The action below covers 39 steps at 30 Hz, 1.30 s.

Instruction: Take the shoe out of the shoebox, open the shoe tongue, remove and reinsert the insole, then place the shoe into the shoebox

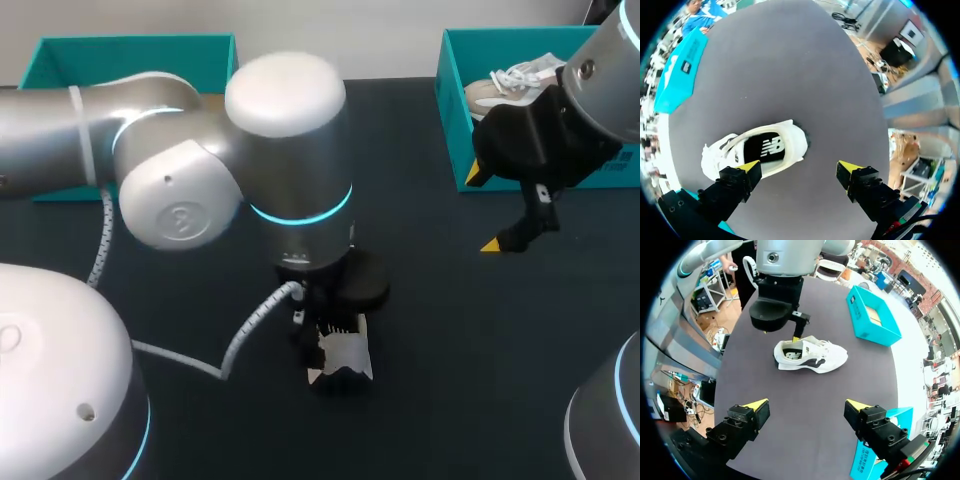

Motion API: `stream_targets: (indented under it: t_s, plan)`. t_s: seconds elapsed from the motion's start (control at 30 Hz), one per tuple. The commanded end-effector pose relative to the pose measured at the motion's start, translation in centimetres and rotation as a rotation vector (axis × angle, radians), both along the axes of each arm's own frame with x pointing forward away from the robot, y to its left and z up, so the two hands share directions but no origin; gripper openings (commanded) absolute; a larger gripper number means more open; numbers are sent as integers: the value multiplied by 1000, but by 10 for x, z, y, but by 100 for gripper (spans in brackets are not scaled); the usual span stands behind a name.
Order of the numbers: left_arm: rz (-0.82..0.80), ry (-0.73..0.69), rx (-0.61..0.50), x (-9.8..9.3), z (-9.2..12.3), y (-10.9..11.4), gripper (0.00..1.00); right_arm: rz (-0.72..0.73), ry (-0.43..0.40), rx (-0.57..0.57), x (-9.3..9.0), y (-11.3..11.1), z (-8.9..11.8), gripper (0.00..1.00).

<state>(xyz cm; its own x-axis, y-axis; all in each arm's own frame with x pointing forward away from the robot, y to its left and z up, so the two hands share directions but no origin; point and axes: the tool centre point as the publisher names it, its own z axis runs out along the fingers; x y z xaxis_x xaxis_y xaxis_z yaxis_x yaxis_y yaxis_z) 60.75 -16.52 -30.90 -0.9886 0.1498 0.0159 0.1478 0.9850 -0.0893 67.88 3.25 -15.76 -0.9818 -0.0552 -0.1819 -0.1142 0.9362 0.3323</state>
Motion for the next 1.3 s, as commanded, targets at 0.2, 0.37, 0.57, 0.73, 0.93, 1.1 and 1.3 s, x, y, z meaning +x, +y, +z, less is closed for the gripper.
stream_targets:
  t_s: [0.2,0.37,0.57,0.73,0.93,1.1,1.3]
  plan:
    - [219,-14,-33,-2,-21,-5,100,0,5,-5,3,3,0,100]
    - [185,-11,-24,-2,-28,-10,100,0,5,-5,3,3,0,100]
    - [173,-8,-22,-4,-32,-16,100,0,5,-5,3,3,0,100]
    - [173,-16,-16,-10,-39,-23,100,0,5,-5,3,3,0,100]
    - [174,-18,2,-13,-56,-28,100,0,5,-5,3,3,0,100]
    - [189,-6,22,-10,-68,-24,95,0,5,-5,3,3,0,100]
    - [198,-14,39,-12,-77,-28,91,0,5,-5,3,3,0,100]
